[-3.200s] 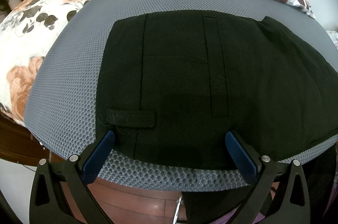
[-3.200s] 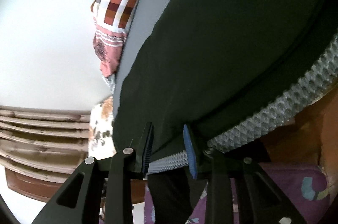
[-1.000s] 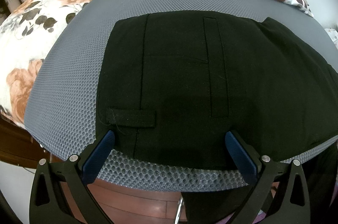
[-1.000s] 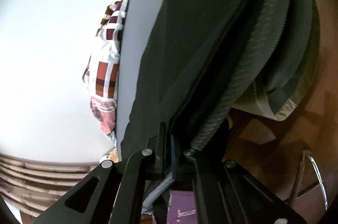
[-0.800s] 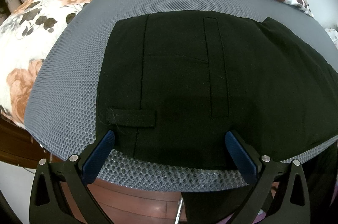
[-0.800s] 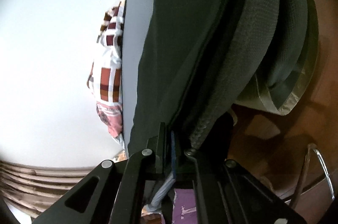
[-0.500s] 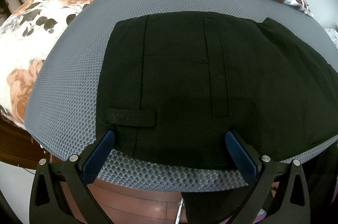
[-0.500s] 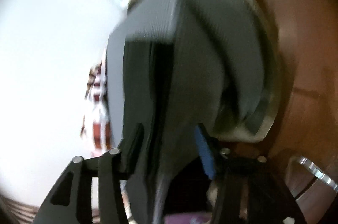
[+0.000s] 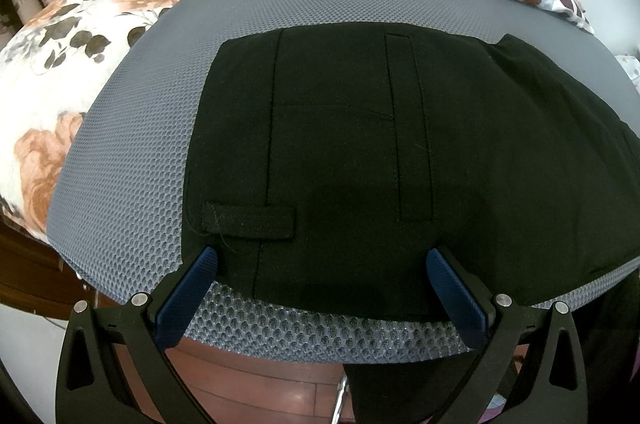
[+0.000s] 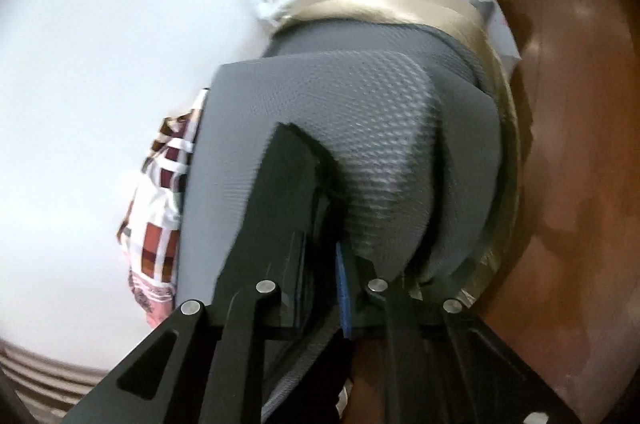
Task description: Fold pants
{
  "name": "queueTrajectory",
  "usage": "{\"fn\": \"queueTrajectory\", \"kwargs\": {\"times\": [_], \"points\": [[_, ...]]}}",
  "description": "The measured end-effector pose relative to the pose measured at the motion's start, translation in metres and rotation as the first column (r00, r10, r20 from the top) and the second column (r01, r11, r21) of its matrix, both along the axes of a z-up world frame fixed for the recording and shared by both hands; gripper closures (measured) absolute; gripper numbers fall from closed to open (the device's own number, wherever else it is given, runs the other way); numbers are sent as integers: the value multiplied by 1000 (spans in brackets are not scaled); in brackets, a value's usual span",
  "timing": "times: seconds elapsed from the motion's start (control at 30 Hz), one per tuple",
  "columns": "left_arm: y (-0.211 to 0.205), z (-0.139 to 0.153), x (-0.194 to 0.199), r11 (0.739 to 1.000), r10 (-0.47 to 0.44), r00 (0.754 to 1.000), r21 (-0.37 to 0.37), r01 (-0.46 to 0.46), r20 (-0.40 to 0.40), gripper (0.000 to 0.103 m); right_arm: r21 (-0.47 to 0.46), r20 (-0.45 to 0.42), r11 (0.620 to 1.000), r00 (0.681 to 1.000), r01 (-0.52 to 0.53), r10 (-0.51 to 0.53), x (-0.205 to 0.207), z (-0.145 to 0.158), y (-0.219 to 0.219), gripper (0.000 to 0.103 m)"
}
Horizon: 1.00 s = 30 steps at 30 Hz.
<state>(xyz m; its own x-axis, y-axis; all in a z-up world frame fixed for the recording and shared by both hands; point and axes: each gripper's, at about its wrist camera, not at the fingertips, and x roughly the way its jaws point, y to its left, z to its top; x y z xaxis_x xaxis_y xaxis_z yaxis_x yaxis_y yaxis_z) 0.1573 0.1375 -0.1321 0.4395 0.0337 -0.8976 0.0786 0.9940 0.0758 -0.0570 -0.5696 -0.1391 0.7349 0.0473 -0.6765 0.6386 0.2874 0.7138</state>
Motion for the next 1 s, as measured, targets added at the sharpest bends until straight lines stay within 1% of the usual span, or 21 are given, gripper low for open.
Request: {"fn": "queueTrajectory", "kwargs": {"times": [0.03,0.1,0.17,0.2,0.23,0.27,0.3,0.33,0.37,0.4,0.43,0.5,0.57,0.63,0.67,0.73,0.77,0.83,0.9,0.93,1.0], "points": [[0,0,0,1000,1,1000,-1,-1,0,0,-1,4,1000,1000,-8,8,1,-1,-1,89],[0,0,0,1000,1,1000,0,-1,0,0,-4,-23,999,999,-37,36,7,-5,-3,85],[0,0,0,1000,1,1000,0,-1,0,0,15,-8,999,999,-45,45,12,-10,-5,72],[0,0,0,1000,1,1000,0,-1,1,0,17,-8,999,999,-46,46,14,-11,-5,55],[0,0,0,1000,1,1000,0,-1,0,0,19,13,999,999,-45,45,17,-11,-5,45],[0,0,0,1000,1,1000,0,-1,1,0,12,16,999,999,-51,51,22,-10,-6,43],[0,0,0,1000,1,1000,0,-1,0,0,-9,5,998,998,-67,67,28,-8,-6,43],[0,0,0,1000,2,1000,0,-2,-1,0,-29,-12,997,997,-75,75,32,-6,-6,51],[0,0,0,1000,2,1000,1,-2,-1,0,-34,-68,996,994,-87,84,40,-7,-5,62],[1,0,0,1000,3,1000,0,-3,-1,0,-25,-88,995,992,-95,92,43,-8,-6,88],[1,0,0,1000,3,1000,-1,-3,0,0,-25,-95,995,991,-98,95,47,-7,-5,89],[2,0,0,1000,0,1000,2,0,-1,0,-82,-86,990,990,-117,110,56,9,2,89],[3,2,2,1000,6,1000,-5,-6,-6,0,-156,-46,973,985,-170,164,73,36,23,89],[3,8,3,999,9,1000,-35,-8,5,0,-197,-4,955,974,-223,227,93,58,46,89],[2,11,3,998,11,1000,-55,-10,10,0,-228,21,936,960,-268,280,109,74,69,89],[3,20,2,994,20,999,-111,-17,28,0,-249,84,909,927,-336,366,133,92,107,89],[2,24,0,991,25,999,-131,-20,37,0,-263,98,891,908,-370,406,146,100,127,89],[-1,28,-2,990,25,999,-143,-19,39,0,-267,122,856,866,-443,486,170,107,169,89],[-6,29,-4,987,9,1000,-162,-6,20,0,-274,118,807,814,-524,569,193,106,212,89],[-8,29,-4,986,2,1000,-167,0,15,0,-283,107,786,796,-550,595,199,106,227,89],[-12,30,-4,985,-17,1000,-172,19,14,0,-293,63,723,742,-626,668,215,94,268,89]]}}
